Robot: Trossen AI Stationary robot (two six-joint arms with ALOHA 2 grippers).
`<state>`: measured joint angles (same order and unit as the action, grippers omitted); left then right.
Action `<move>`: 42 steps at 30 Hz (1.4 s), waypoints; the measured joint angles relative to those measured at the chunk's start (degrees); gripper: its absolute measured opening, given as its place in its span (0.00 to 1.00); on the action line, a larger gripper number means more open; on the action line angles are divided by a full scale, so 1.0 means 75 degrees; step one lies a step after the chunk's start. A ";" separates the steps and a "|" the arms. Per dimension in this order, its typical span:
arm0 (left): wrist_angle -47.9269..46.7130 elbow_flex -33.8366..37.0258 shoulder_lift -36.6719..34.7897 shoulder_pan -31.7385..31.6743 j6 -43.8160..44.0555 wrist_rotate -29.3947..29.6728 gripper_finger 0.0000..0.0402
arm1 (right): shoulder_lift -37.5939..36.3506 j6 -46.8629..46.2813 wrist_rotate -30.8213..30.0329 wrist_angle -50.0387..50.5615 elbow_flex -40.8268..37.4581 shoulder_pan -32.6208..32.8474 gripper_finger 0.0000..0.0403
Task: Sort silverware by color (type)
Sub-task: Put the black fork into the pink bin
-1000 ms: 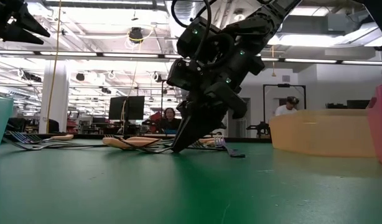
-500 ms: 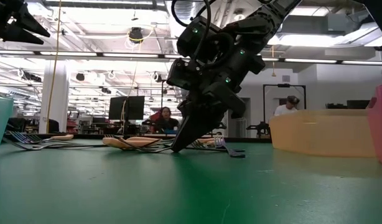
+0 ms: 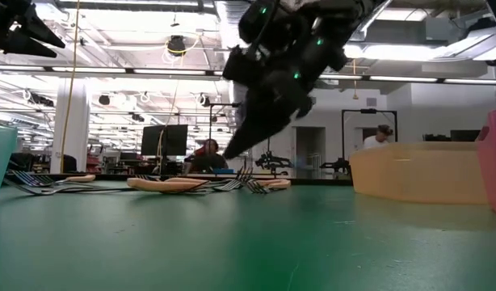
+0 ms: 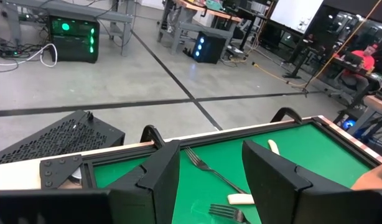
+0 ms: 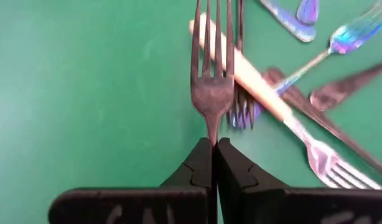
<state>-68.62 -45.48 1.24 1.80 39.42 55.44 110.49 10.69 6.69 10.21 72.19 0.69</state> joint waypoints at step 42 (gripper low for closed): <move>0.0000 -0.0002 -0.0001 0.0000 0.0000 -0.0002 0.39 | -0.2398 -1.1599 -0.4740 0.5697 0.0005 0.5179 0.07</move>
<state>-68.62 -45.50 1.23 1.80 39.42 55.42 92.51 -76.30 -28.86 52.94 72.23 39.53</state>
